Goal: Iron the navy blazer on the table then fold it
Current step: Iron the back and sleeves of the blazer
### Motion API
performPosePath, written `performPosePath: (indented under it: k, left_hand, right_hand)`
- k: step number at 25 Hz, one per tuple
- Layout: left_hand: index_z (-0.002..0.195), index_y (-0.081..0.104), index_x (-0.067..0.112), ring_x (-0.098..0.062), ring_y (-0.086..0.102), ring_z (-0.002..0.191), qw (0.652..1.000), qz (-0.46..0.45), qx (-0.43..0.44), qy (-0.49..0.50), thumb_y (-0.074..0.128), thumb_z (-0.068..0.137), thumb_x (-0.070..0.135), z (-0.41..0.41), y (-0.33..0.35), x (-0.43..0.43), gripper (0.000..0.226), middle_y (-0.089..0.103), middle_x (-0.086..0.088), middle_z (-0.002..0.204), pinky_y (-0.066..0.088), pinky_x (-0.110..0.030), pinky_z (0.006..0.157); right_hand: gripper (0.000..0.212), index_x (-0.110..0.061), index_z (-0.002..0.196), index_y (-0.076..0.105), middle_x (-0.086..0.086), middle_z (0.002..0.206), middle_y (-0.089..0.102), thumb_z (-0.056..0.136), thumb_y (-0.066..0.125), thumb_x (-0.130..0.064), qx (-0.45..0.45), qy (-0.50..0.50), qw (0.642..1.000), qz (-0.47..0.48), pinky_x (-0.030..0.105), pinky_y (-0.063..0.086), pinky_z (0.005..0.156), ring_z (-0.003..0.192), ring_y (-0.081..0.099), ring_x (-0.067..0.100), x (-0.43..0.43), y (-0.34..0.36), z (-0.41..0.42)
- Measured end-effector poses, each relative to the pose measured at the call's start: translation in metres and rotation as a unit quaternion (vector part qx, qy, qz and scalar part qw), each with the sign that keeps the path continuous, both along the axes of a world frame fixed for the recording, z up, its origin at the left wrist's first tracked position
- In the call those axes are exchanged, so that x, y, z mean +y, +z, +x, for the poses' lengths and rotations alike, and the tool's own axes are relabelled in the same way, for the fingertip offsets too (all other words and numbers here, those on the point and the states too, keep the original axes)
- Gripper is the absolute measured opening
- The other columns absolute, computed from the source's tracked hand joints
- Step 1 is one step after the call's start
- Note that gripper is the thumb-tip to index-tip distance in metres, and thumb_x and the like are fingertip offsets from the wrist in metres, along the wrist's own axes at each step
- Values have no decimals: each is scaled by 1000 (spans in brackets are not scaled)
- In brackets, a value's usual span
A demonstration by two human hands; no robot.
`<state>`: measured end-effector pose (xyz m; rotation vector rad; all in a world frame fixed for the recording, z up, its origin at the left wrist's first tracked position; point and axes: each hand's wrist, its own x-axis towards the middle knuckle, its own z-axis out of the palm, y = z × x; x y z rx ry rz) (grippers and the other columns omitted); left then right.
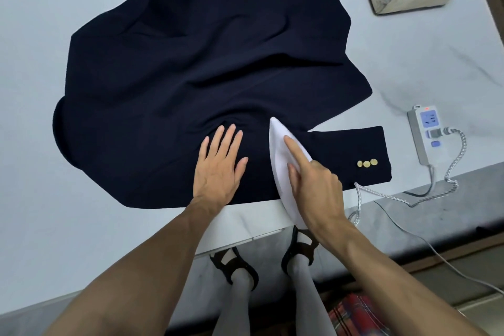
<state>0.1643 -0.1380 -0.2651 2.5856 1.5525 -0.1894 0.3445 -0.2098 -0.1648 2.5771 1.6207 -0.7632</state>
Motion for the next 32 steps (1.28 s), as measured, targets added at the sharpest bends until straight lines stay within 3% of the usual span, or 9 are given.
performPosePath:
  k: [11, 16, 20, 23, 27, 32]
  left_hand:
    - [156, 25, 18, -22, 14, 152, 1000, 22, -9, 8, 30, 104, 44, 0, -1, -2, 58, 22, -2, 164, 11, -43, 122]
    - [156, 25, 17, -22, 14, 152, 1000, 24, -4, 10, 27, 104, 44, 1, -1, -1, 58, 22, -2, 164, 10, -42, 122]
    - [155, 26, 17, -22, 15, 152, 1000, 27, 3, 14, 32, 102, 44, 2, 1, -1, 60, 22, -3, 164, 12, -43, 122]
    - [155, 27, 16, -22, 15, 152, 999, 30, 5, 16, 35, 102, 43, 3, 0, -2, 60, 23, -3, 163, 13, -44, 122]
    - [155, 28, 16, -23, 17, 151, 999, 29, -2, 14, 36, 102, 41, 3, 0, -3, 59, 24, -4, 163, 14, -44, 122]
    - [155, 28, 16, -22, 16, 152, 999, 35, 3, 14, 25, 103, 42, 2, -1, -3, 58, 23, -4, 163, 12, -44, 122]
  right_hand:
    - [54, -45, 152, 15, 4, 73, 45, 104, 37, -33, -33, 29, 999, 27, 33, 29, 54, 55, 42, 24, 16, 1, -8]
    - [54, -46, 151, 19, 2, 69, 47, 103, 38, -30, -19, -69, 997, 27, 34, 34, 59, 64, 54, 30, 6, -2, 23]
    - [54, -44, 150, 22, 3, 59, 45, 102, 39, -27, 8, -129, 991, 22, 35, 36, 56, 56, 47, 26, 8, 4, 44]
    - [54, -43, 151, 22, 7, 71, 54, 102, 40, -28, 52, -80, 995, 42, 39, 44, 64, 67, 56, 32, 11, 8, 22]
    - [55, -44, 152, 12, 4, 74, 50, 104, 36, -32, -6, 26, 999, 24, 33, 36, 56, 61, 51, 24, 13, 1, -10]
    - [55, -45, 151, 16, 4, 72, 50, 103, 37, -29, -24, -53, 998, 21, 35, 34, 57, 60, 45, 25, 8, -5, 31]
